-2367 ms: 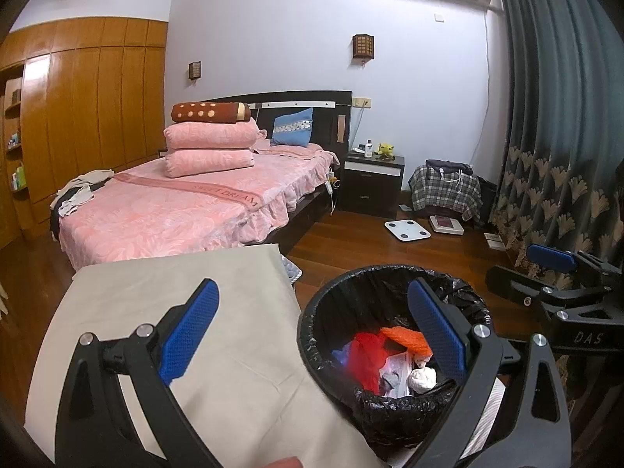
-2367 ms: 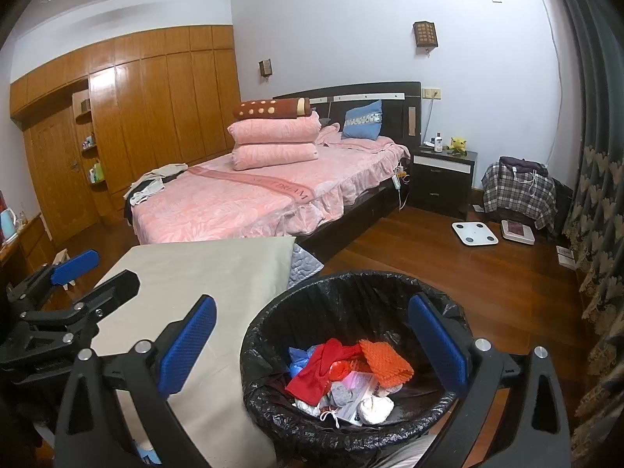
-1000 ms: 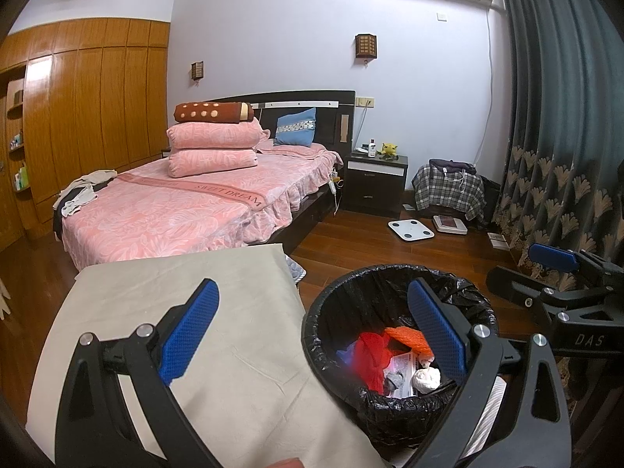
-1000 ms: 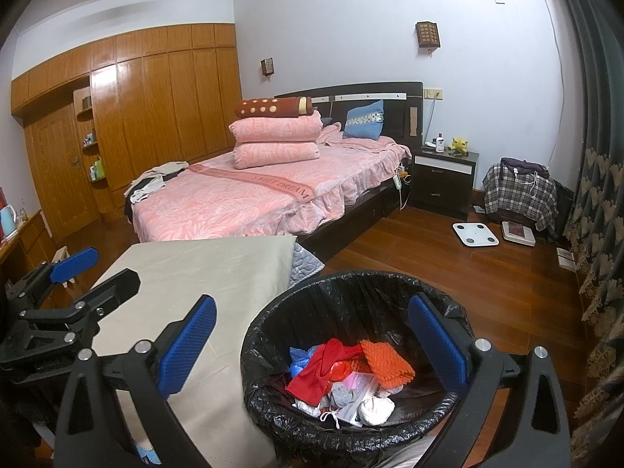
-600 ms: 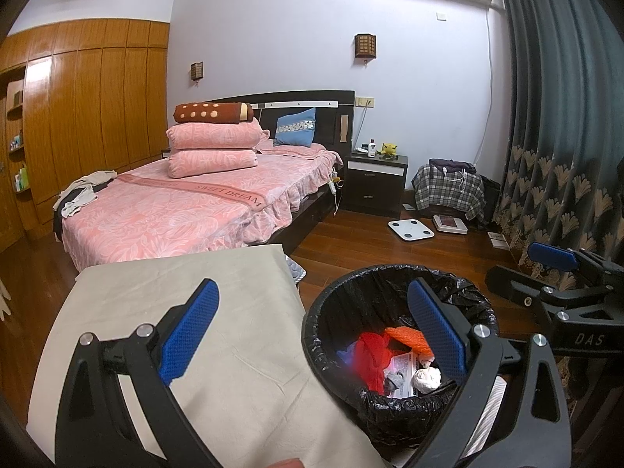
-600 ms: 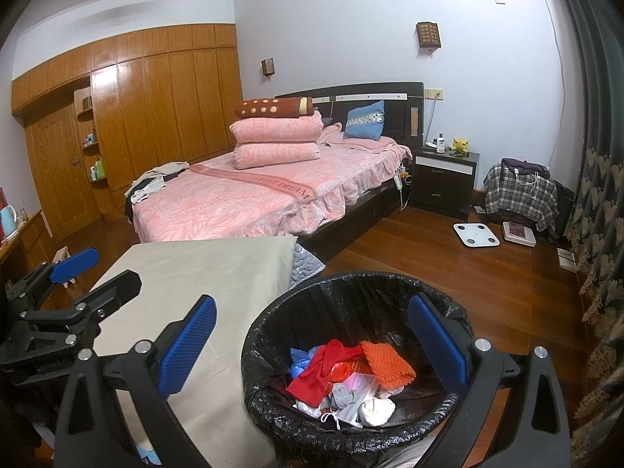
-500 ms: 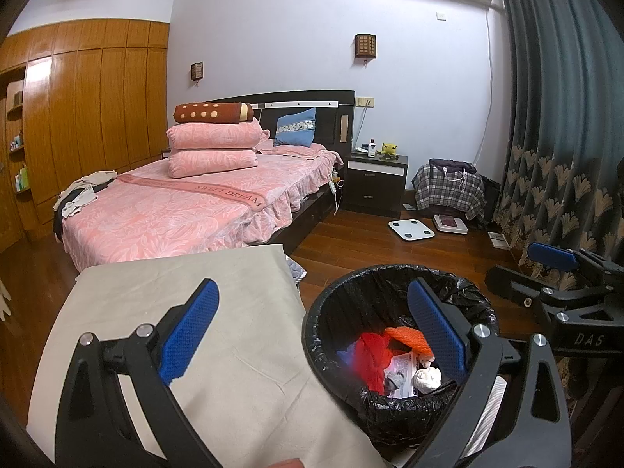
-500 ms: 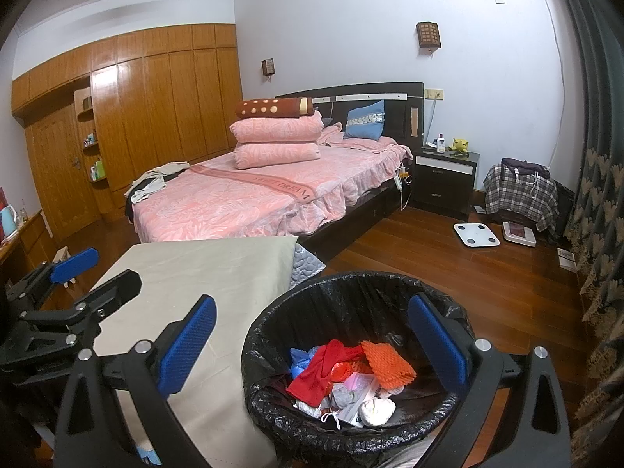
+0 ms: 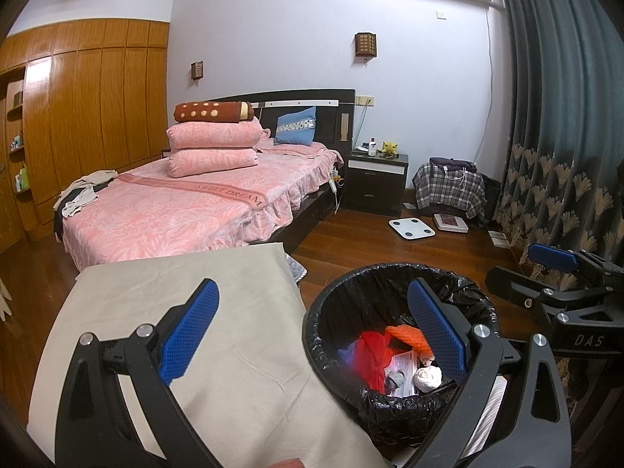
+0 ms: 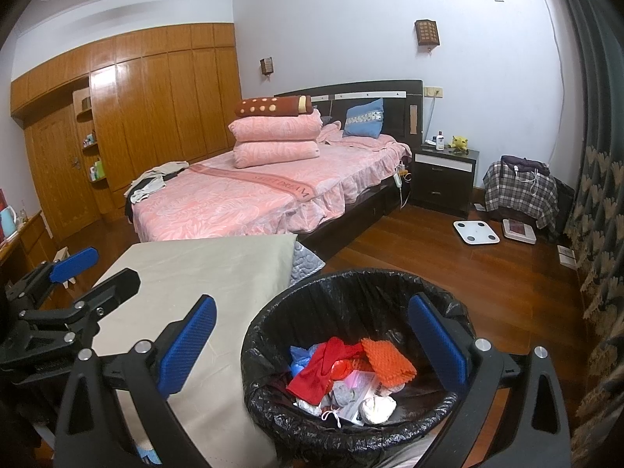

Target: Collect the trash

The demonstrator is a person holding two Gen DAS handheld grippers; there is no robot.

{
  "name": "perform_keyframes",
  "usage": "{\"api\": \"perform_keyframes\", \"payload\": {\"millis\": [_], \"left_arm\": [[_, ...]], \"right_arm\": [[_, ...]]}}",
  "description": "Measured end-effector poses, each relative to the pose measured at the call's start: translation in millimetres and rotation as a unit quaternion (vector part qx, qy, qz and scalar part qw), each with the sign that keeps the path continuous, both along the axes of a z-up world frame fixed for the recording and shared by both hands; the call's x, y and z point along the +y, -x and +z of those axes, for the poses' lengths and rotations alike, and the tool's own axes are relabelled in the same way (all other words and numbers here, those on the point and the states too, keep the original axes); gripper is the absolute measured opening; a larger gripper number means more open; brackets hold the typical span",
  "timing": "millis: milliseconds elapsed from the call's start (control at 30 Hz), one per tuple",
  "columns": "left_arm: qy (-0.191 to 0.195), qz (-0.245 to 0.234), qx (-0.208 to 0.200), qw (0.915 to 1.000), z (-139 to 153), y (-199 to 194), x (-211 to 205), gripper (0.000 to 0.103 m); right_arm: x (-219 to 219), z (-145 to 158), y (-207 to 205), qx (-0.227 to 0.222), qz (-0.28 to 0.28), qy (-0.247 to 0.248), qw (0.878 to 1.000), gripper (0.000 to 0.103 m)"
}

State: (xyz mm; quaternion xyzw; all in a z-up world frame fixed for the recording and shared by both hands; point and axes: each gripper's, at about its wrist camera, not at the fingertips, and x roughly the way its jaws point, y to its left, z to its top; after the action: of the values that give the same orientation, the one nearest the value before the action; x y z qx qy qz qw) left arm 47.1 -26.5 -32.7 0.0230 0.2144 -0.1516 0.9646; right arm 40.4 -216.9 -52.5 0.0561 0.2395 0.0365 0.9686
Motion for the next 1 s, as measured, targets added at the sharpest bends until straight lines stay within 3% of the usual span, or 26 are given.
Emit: {"api": "perform_keyframes", "payload": {"millis": [1000], "left_arm": [[-0.001, 0.001, 0.001, 1.0, 0.7, 0.0, 3.7, 0.095]], "right_arm": [[2.3, 0.5, 0.3, 0.002, 0.0, 0.0, 1.0, 0.097]]}}
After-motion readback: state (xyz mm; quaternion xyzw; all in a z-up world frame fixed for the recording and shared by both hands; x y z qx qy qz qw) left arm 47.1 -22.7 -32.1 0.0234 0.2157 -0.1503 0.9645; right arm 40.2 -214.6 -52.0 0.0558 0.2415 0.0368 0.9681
